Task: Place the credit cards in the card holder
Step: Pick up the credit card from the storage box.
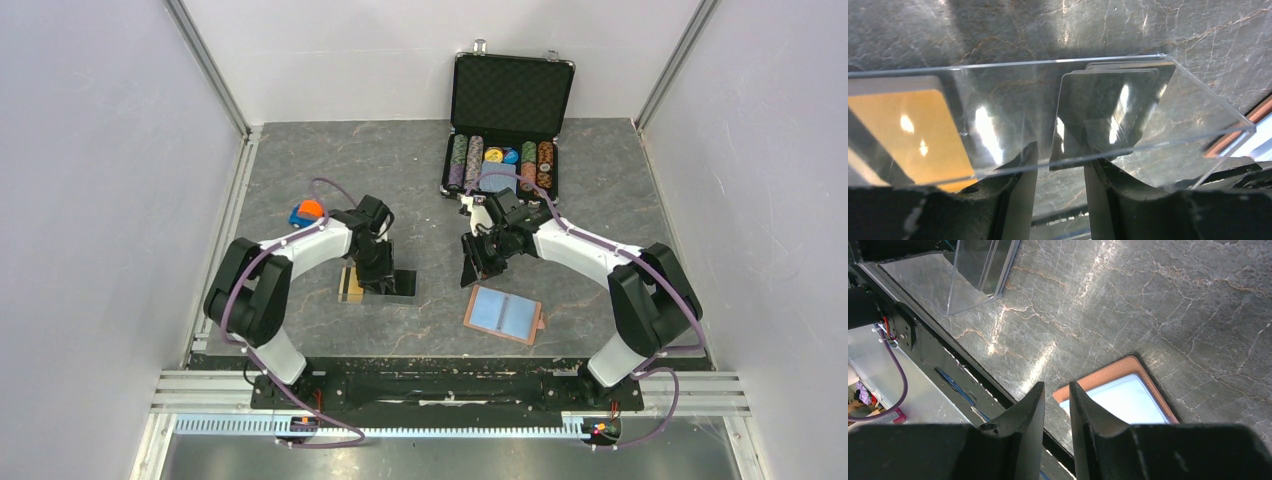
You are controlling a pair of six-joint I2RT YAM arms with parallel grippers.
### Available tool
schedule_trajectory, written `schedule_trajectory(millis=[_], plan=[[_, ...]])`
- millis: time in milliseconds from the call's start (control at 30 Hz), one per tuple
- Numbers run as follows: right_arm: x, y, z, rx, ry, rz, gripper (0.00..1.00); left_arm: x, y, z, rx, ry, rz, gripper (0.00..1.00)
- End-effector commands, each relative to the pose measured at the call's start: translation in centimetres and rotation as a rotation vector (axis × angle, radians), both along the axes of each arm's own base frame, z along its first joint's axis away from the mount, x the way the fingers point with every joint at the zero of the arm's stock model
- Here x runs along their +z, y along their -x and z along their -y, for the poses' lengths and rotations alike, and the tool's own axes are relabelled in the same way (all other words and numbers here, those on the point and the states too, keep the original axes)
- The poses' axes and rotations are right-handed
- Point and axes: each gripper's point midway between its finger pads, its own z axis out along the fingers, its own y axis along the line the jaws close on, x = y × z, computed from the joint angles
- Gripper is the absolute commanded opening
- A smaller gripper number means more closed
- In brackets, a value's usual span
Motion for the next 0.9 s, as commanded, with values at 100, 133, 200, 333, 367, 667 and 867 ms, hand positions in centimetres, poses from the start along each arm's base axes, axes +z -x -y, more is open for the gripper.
schedule_trajectory(millis=[100, 133, 200, 333, 367, 667, 867], plan=[[0.9, -0.2, -0.3, 0.003, -0.023, 0.031, 0.28, -0.1, -1.2, 2.9, -0.079, 0.064, 0.038, 0.38], [0.9, -0.2, -0.3, 0.003, -0.023, 0.031, 0.27, 0.0, -1.2, 3.3, -0.085, 0.072, 0.04, 0.37], [0.8, -0.1, -0.2, 0.003, -0.02, 0.029, 0.27, 0.2, -1.2, 3.9, -0.093, 0.081, 0.046, 0.32], [0.9, -0.1, -0.2, 0.003, -0.02, 0.03, 0.28, 0.7, -1.4, 4.5, -0.103, 0.084, 0.061, 0.24], [0.9, -0.1, -0.2, 0.003, -0.021, 0.029, 0.28, 0.8, -1.5, 4.5, -0.105, 0.078, 0.065, 0.23], [0.8, 0.0, -0.1, 0.005, -0.014, 0.028, 0.25, 0.9, -1.4, 4.2, -0.17, -0.005, 0.066, 0.25], [0.8, 0.0, 0.0, 0.006, -0.008, 0.028, 0.24, 0.3, -1.0, 4.7, -0.203, -0.025, 0.047, 0.3]])
